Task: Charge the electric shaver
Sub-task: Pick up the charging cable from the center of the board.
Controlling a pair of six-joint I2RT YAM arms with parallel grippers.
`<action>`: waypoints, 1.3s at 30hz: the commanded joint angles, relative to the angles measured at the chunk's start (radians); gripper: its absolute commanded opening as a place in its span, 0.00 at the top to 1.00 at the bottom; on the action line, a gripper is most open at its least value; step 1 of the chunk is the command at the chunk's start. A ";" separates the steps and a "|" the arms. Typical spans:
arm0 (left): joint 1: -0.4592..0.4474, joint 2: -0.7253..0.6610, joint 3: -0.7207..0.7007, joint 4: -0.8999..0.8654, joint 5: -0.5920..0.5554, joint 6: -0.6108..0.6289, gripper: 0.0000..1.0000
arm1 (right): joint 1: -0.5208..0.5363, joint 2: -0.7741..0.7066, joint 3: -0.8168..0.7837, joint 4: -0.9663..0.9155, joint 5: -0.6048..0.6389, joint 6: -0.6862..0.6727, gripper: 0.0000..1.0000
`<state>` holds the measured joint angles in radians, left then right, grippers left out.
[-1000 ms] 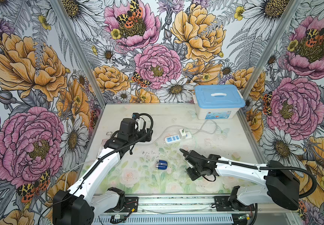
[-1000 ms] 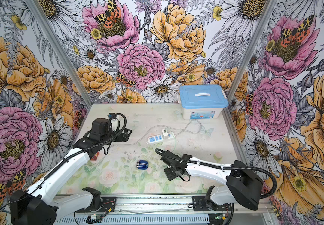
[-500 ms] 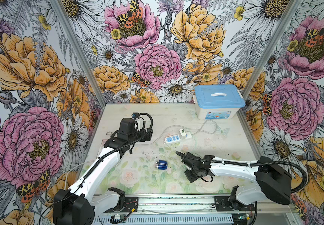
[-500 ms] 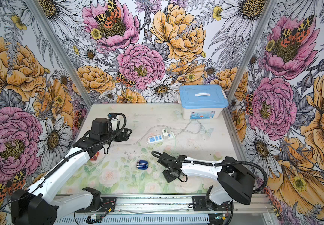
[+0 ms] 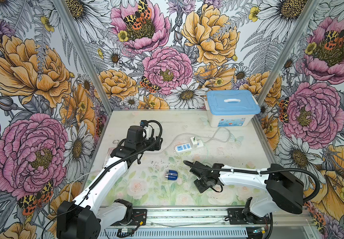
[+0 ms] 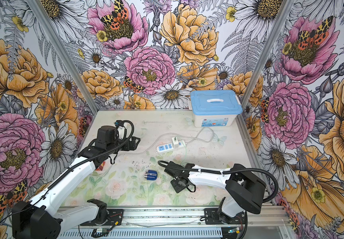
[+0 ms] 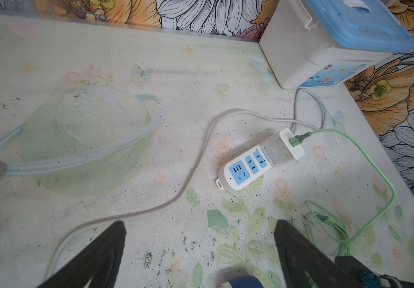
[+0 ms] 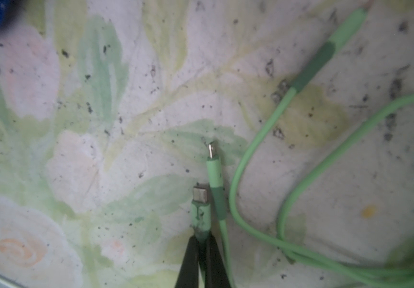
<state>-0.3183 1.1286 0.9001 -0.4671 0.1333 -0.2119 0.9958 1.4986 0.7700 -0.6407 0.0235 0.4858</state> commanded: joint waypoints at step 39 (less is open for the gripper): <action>-0.243 0.212 -0.049 0.355 0.613 -0.134 0.44 | -0.189 -0.139 0.228 0.260 -0.063 -0.302 1.00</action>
<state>-0.5564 1.3373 0.8364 -0.1505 0.7067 -0.3607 0.8162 1.3842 0.9661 -0.4183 -0.0238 0.1890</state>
